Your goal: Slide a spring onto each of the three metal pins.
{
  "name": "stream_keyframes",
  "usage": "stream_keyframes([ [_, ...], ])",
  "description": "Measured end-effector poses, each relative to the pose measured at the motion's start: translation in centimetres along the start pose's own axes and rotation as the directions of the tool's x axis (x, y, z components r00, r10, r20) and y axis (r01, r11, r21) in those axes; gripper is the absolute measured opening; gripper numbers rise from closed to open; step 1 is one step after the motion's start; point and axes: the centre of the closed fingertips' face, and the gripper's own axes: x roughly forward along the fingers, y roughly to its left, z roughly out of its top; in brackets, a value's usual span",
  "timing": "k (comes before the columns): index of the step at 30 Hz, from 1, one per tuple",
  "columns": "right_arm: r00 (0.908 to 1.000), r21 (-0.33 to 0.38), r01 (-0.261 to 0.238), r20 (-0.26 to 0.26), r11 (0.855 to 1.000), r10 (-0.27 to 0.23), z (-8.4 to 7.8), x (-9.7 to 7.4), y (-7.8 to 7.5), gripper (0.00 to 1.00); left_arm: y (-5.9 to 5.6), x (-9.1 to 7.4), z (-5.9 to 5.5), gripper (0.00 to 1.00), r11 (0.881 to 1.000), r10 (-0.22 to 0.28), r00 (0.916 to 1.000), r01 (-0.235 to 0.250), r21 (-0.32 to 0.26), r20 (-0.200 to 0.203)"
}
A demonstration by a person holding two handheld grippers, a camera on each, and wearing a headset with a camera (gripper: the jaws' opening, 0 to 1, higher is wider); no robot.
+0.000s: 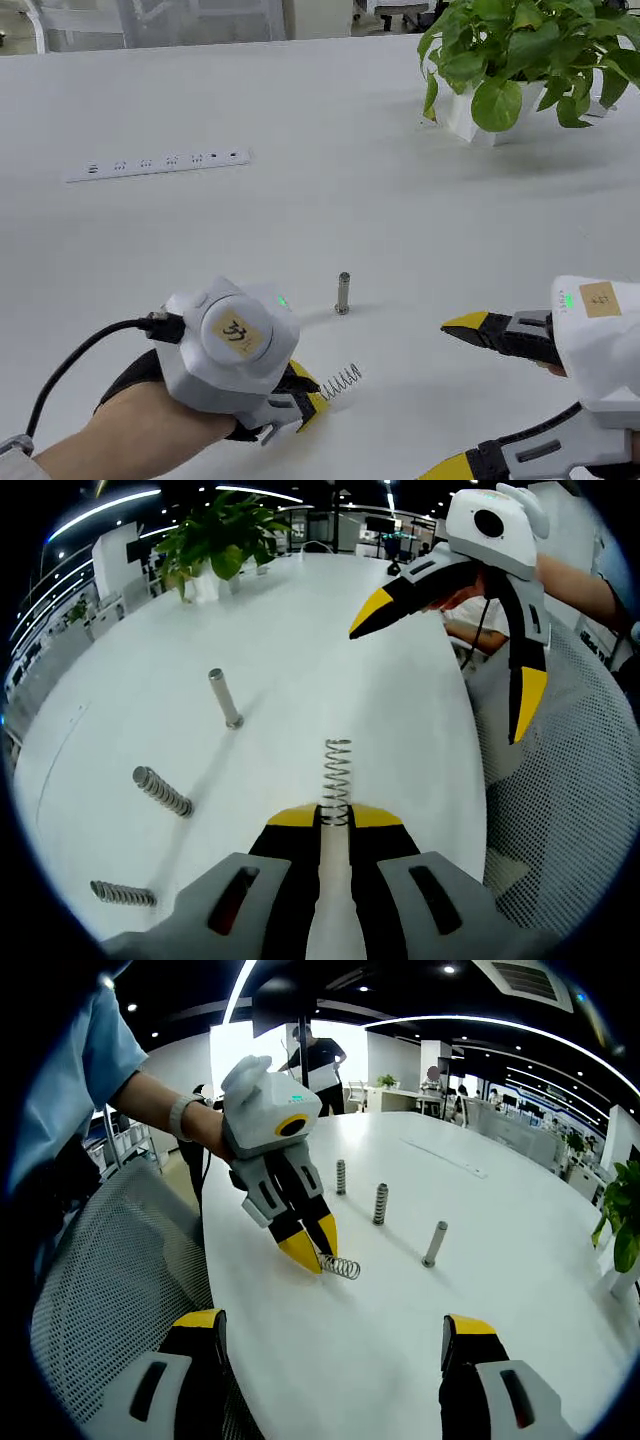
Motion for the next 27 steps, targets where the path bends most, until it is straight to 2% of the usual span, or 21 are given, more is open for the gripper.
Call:
stream_keyframes([
  [2,0.9998,-0.021,-0.017,-0.006,1.0,0.017,0.4,0.3,0.2,0.86,-0.1,-0.3,-0.2,0.07,1.0,0.006,1.0,-0.006,0.0,0.004],
  [8,0.9974,-0.078,-0.07,-0.021,0.994,0.069,1.7,1.3,0.7,0.8,-0.4,-1.6,-0.6,0.06,0.999,0.031,0.9981,-0.03,-0.016,0.053],
  [16,0.9901,-0.148,-0.141,-0.022,0.979,0.139,3.6,2.5,1.6,0.68,-1.0,-3.0,-1.0,0.06,0.999,0.051,0.9932,-0.051,-0.004,0.105],
  [18,0.9867,-0.172,-0.163,-0.037,0.972,0.158,3.9,2.8,1.9,0.64,-1.1,-3.3,-1.2,0.06,0.998,0.058,0.9931,-0.059,0.007,0.102],
  [22,0.9787,-0.205,-0.204,-0.063,0.957,0.195,4.3,3.3,2.2,0.57,-1.5,-3.7,-1.3,0.06,0.998,0.05,0.9914,-0.053,0.027,0.121],
  [27,0.9658,-0.229,-0.257,-0.093,0.939,0.242,4.4,3.7,2.8,0.4,-2.2,-4.0,-1.2,0.06,0.998,0.031,0.9885,-0.038,0.049,0.148],
])
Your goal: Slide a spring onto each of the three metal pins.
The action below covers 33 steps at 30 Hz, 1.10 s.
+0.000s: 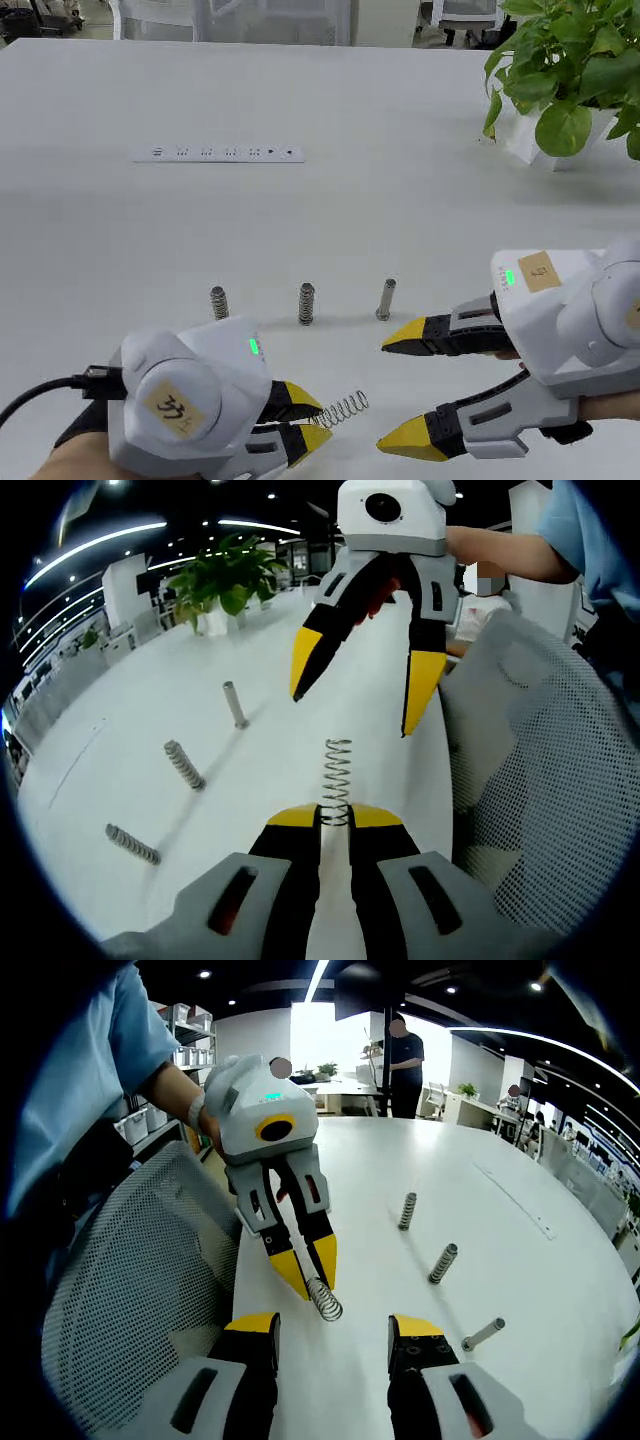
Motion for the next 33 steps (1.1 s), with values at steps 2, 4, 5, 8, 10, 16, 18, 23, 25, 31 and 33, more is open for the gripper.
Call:
stream_keyframes([
  [2,0.9998,-0.008,-0.016,-0.011,1.0,0.016,0.0,0.2,0.1,0.34,-0.4,-0.1,0.1,0.06,1.0,-0.016,0.9998,0.016,0.009,0.013],
  [4,0.9995,-0.012,-0.029,-0.016,1.0,0.029,-0.1,0.4,0.3,0.28,-0.7,-0.1,0.2,0.06,1.0,-0.023,0.9995,0.023,0.011,0.02],
  [5,0.999,-0.014,-0.041,-0.019,0.999,0.041,-0.1,0.5,0.4,0.24,-0.8,-0.2,0.2,0.06,1.0,-0.028,0.9993,0.027,0.013,0.023],
  [8,0.998,-0.014,-0.06,-0.022,0.998,0.06,-0.1,0.7,0.8,0.18,-1.0,-0.2,0.3,0.06,0.999,-0.037,0.9988,0.036,0.018,0.033],
  [10,0.9967,-0.019,-0.078,-0.023,0.997,0.078,0.1,0.8,1.2,0.15,-1.1,-0.2,0.3,0.06,0.999,-0.039,0.9985,0.038,0.019,0.038],
  [16,0.9942,-0.023,-0.1,-0.041,0.995,0.099,-0.1,1.0,1.5,0.14,-1.0,-0.3,0.4,0.06,0.999,-0.042,0.998,0.041,0.026,0.048],
  [18,0.9934,-0.029,-0.107,-0.046,0.994,0.105,-0.1,1.1,1.7,0.13,-1.0,-0.3,0.5,0.06,0.999,-0.046,0.9977,0.044,0.029,0.05],
  [23,0.9919,-0.036,-0.119,-0.05,0.992,0.117,0.0,1.3,1.9,0.13,-1.3,-0.4,0.7,0.06,0.997,-0.056,0.9969,0.054,0.046,0.055],
  [25,0.9913,-0.038,-0.124,-0.05,0.992,0.122,0.1,1.4,1.9,0.12,-1.5,-0.4,0.9,0.06,0.997,-0.061,0.9963,0.058,0.052,0.06],
  [31,0.9892,-0.042,-0.139,-0.051,0.989,0.137,0.3,1.5,2.2,0.11,-1.7,-0.4,1.3,0.06,0.996,-0.075,0.9939,0.071,0.051,0.08],
  [33,0.9886,-0.043,-0.144,-0.051,0.989,0.141,0.3,1.6,2.3,0.1,-1.7,-0.4,1.5,0.06,0.996,-0.081,0.9927,0.077,0.044,0.09],
])
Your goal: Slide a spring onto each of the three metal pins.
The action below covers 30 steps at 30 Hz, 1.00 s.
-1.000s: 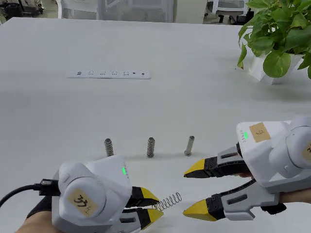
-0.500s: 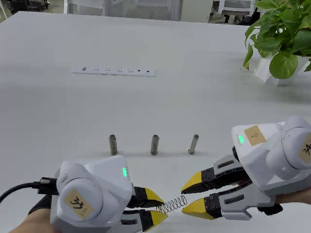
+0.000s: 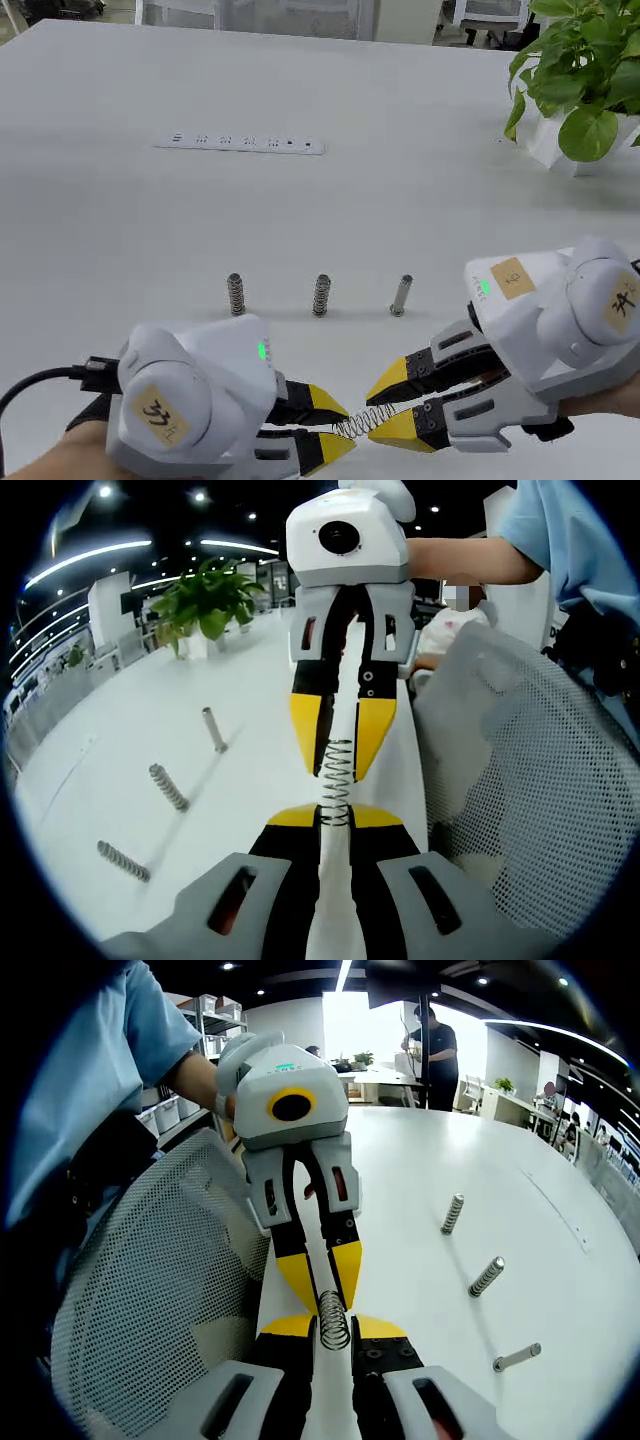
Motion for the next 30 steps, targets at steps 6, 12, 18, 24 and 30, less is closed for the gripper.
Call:
stream_keyframes([
  [6,1.0,0.001,-0.007,-0.002,1.0,0.007,-0.02,0.05,0.18,0.09,-0.16,0.0,0.45,0.06,1.0,-0.01,0.9997,0.01,0.003,0.022],
  [12,0.9998,0.0,-0.018,-0.006,1.0,0.018,0.0,0.16,0.41,0.08,-0.36,0.05,0.76,0.06,1.0,-0.021,0.999,0.021,0.011,0.038],
  [18,0.9997,-0.002,-0.024,-0.009,1.0,0.024,0.09,0.22,0.58,0.08,-0.42,0.09,0.91,0.06,1.0,-0.02,0.9985,0.02,0.012,0.05],
  [24,0.9996,-0.003,-0.028,-0.007,1.0,0.028,0.24,0.17,0.6,0.08,-0.36,-0.07,1.0,0.06,1.0,-0.017,0.9976,0.017,-0.003,0.067],
  [30,0.9994,0.007,-0.034,-0.008,0.999,0.034,0.4,0.15,0.65,0.07,-0.4,-0.05,1.06,0.07,1.0,-0.017,0.9973,0.018,-0.007,0.071],
])
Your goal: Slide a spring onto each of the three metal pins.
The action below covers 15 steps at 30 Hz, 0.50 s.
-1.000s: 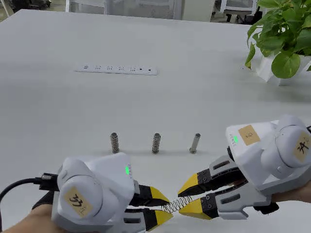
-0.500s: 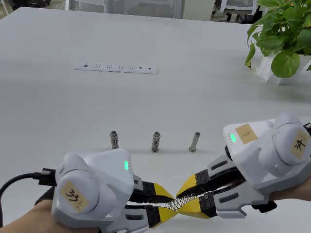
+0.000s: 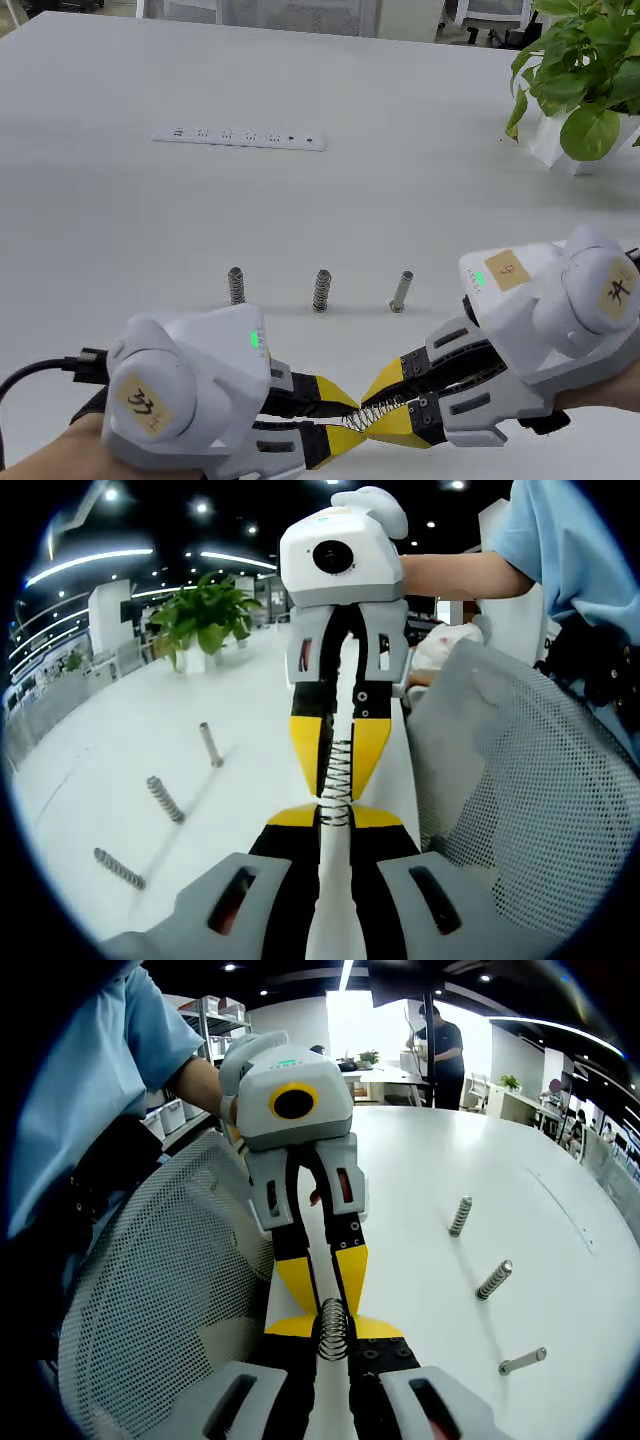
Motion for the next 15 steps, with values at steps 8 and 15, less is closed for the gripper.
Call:
stream_keyframes([
  [8,1.0,0.01,-0.007,-0.006,1.0,0.007,-0.1,-0.11,0.12,0.07,-0.16,0.21,0.09,0.07,1.0,-0.006,1.0,0.006,-0.004,0.005],
  [15,0.9998,0.013,-0.013,-0.015,1.0,0.014,-0.16,-0.21,0.24,0.07,-0.32,0.29,0.15,0.07,1.0,-0.009,0.9999,0.009,-0.007,0.009],
])
